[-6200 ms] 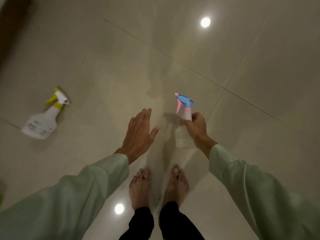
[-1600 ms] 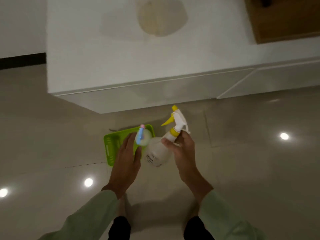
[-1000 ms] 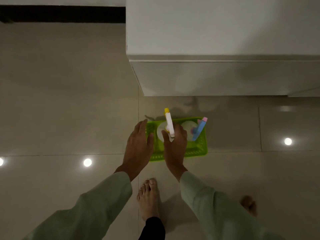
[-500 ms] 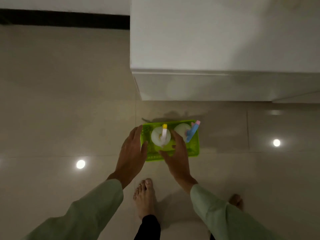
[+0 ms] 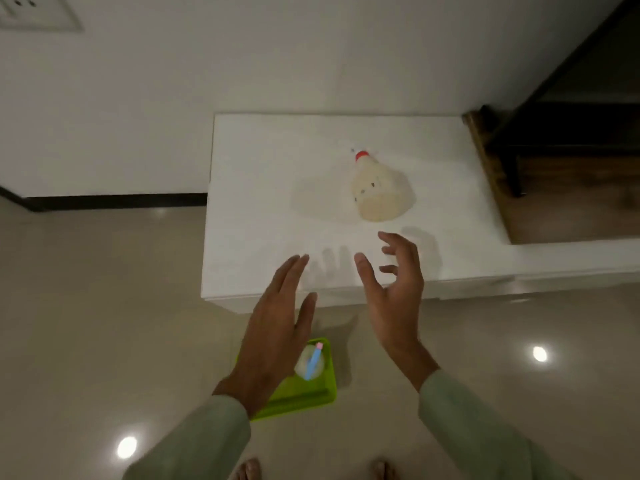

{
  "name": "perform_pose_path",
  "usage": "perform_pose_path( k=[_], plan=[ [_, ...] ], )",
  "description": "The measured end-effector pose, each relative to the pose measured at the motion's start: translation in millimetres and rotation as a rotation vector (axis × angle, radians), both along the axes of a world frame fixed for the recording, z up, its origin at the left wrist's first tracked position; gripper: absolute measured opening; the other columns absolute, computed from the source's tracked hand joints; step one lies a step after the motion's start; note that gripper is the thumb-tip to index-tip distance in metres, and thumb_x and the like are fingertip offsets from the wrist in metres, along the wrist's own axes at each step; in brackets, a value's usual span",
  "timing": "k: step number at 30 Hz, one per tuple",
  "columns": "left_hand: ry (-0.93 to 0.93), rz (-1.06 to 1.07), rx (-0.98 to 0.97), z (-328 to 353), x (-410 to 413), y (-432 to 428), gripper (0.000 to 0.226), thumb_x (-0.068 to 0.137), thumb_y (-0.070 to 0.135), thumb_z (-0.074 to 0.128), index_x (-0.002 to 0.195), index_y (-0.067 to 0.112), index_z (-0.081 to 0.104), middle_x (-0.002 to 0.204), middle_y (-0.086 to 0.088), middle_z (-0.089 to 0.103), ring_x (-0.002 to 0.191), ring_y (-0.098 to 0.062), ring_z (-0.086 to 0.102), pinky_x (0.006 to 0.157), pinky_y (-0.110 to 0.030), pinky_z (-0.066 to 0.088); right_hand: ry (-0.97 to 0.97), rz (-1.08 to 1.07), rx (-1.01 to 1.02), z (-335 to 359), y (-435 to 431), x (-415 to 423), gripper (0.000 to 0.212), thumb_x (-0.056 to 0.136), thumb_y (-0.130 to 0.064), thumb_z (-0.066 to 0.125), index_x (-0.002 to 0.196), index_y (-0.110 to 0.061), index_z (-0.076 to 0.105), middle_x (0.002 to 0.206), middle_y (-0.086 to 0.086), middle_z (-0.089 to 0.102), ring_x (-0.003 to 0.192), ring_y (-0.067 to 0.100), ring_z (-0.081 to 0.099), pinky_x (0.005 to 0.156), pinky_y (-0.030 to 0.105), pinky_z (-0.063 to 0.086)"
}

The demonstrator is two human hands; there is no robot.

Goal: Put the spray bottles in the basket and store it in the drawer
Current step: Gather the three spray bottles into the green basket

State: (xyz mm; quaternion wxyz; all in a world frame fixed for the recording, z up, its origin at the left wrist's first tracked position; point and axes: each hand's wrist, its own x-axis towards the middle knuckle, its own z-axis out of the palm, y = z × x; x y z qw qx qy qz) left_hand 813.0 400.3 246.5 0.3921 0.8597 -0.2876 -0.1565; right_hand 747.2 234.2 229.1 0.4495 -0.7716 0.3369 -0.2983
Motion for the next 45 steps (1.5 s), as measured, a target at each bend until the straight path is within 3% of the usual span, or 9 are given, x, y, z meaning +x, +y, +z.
perform_pose_path(
  k=[6,11,14,17,22,26,32,41,45],
  plan=[
    [-0.080,0.036,-0.004,10.8,52.3,-65.1,0.051,0.099,0.026,0.050,0.148,0.017,0.035,0.152,-0.003,0.041,0.136,-0.019,0.044,0.110,-0.027,0.035,0.131,-0.042,-0.064,19.4,-77.0,69.0,0.057,0.086,-0.045,0.072,0.132,-0.018,0.053,0.134,-0.002,0.054,0.121,0.018,0.049,0.090,0.028,0.044],
    [-0.088,0.099,0.031,1.2,87.8,-86.0,0.052,0.099,0.026,0.051,0.148,0.020,0.035,0.151,0.000,0.041,0.133,-0.020,0.046,0.110,-0.033,0.037,0.394,-0.020,0.207,13.8,-117.8,120.5,0.071,0.083,-0.066,0.058,0.136,-0.020,0.044,0.125,-0.002,0.049,0.125,0.027,0.048,0.093,0.042,0.043],
    [-0.083,0.098,0.076,-5.1,97.9,-83.9,0.052,0.098,0.027,0.051,0.147,0.022,0.035,0.152,0.003,0.039,0.128,-0.018,0.049,0.101,-0.024,0.029,0.493,0.072,0.298,9.5,-124.4,134.3,0.062,0.081,-0.061,0.059,0.124,-0.017,0.048,0.114,0.001,0.062,0.113,0.030,0.058,0.093,0.045,0.051],
    [-0.056,0.075,0.119,-7.9,99.9,-79.8,0.053,0.098,0.027,0.052,0.148,0.022,0.034,0.153,0.001,0.037,0.127,-0.021,0.049,0.104,-0.031,0.034,0.444,0.062,0.440,12.2,-119.7,137.6,0.050,0.073,-0.054,0.071,0.105,-0.020,0.052,0.091,-0.005,0.062,0.095,0.025,0.065,0.073,0.035,0.051],
    [-0.056,0.059,0.155,-8.7,90.0,-69.9,0.053,0.098,0.027,0.053,0.147,0.019,0.036,0.154,-0.002,0.037,0.124,-0.022,0.051,0.100,-0.026,0.034,0.566,0.147,0.570,15.8,-100.3,126.8,0.065,0.055,-0.042,0.086,0.109,-0.015,0.060,0.101,0.005,0.069,0.088,0.026,0.069,0.074,0.038,0.060],
    [-0.041,0.075,0.164,-9.6,77.6,-56.3,0.053,0.098,0.027,0.052,0.148,0.020,0.036,0.155,-0.002,0.036,0.133,-0.021,0.045,0.107,-0.031,0.034,0.638,0.206,0.742,23.8,-85.0,104.7,0.055,0.053,-0.027,0.089,0.100,-0.013,0.065,0.097,0.009,0.074,0.082,0.028,0.073,0.059,0.030,0.056],
    [-0.026,0.116,0.139,-13.0,42.6,-18.1,0.050,0.098,0.025,0.054,0.145,0.020,0.040,0.153,-0.001,0.040,0.140,-0.017,0.039,0.106,-0.023,0.026,0.470,0.272,0.924,35.2,-49.7,48.9,0.060,0.061,-0.022,0.091,0.113,-0.019,0.063,0.090,0.001,0.077,0.067,0.015,0.075,0.048,0.027,0.057],
    [0.079,0.133,0.180,-31.2,-34.7,63.6,0.049,0.097,0.019,0.055,0.144,0.020,0.043,0.154,0.001,0.039,0.139,-0.014,0.040,0.111,-0.026,0.032,0.172,0.220,0.947,4.7,39.9,-38.7,0.029,0.091,-0.011,0.071,0.118,-0.014,0.059,0.101,0.008,0.073,0.079,0.003,0.070,0.062,0.015,0.054],
    [0.143,0.125,0.251,-56.8,-62.9,94.8,0.048,0.096,0.019,0.055,0.143,0.019,0.044,0.153,0.000,0.040,0.138,-0.016,0.042,0.107,-0.022,0.030,0.252,0.181,0.809,-37.8,79.2,-77.8,0.035,0.088,-0.001,0.072,0.121,-0.008,0.061,0.108,0.007,0.074,0.098,0.015,0.071,0.085,0.030,0.055]
  ],
)
